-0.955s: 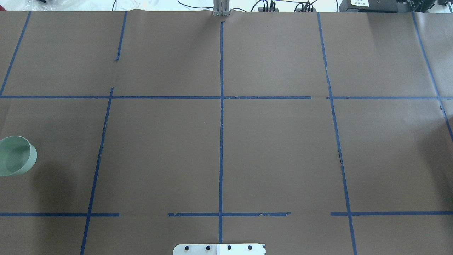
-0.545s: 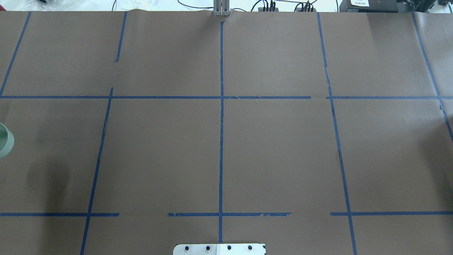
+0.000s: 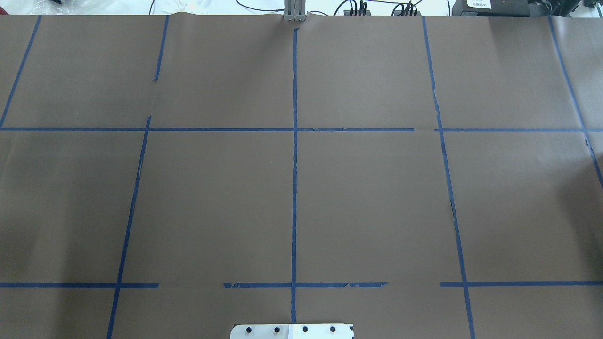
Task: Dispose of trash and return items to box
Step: 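Lift the green bowl and carry it toward the clear box, then lower the green bowl into the clear plastic box and release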
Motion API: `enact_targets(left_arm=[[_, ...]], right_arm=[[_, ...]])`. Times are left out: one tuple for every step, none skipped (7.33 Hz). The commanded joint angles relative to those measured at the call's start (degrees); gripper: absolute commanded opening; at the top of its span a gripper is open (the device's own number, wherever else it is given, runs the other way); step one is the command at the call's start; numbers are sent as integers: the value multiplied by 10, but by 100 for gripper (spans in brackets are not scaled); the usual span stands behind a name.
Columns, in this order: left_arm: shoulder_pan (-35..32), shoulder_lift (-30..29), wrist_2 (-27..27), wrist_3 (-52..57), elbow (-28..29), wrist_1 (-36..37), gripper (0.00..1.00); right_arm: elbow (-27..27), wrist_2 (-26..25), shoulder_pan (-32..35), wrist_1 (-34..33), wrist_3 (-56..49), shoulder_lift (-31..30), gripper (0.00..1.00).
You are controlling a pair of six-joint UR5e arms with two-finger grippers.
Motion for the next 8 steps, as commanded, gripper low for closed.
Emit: enact_targets(left_arm=[[-34, -42, 3, 55, 72, 15, 0], [-33, -60, 37, 49, 106, 5, 0], [-33, -65, 53, 18, 126, -33, 0], [-29, -62, 54, -40, 145, -101, 0], [-24, -56, 54, -58, 158, -139, 0], [-20, -46, 53, -57, 157, -145, 0], [-8, -37, 53, -57, 157, -159, 0], [4, -35, 52, -58, 157, -164, 0]], right_arm=[[0, 0, 0, 0, 0, 0, 100], [0, 1, 0, 0, 0, 0, 100], [0, 2, 0, 0, -1, 0, 100], [-3, 1, 0, 0, -1, 1, 100], [-4, 1, 0, 0, -1, 1, 100], [-5, 1, 0, 1, -1, 1, 100], [-4, 2, 0, 1, 0, 0, 100], [-5, 1, 0, 1, -1, 1, 100]])
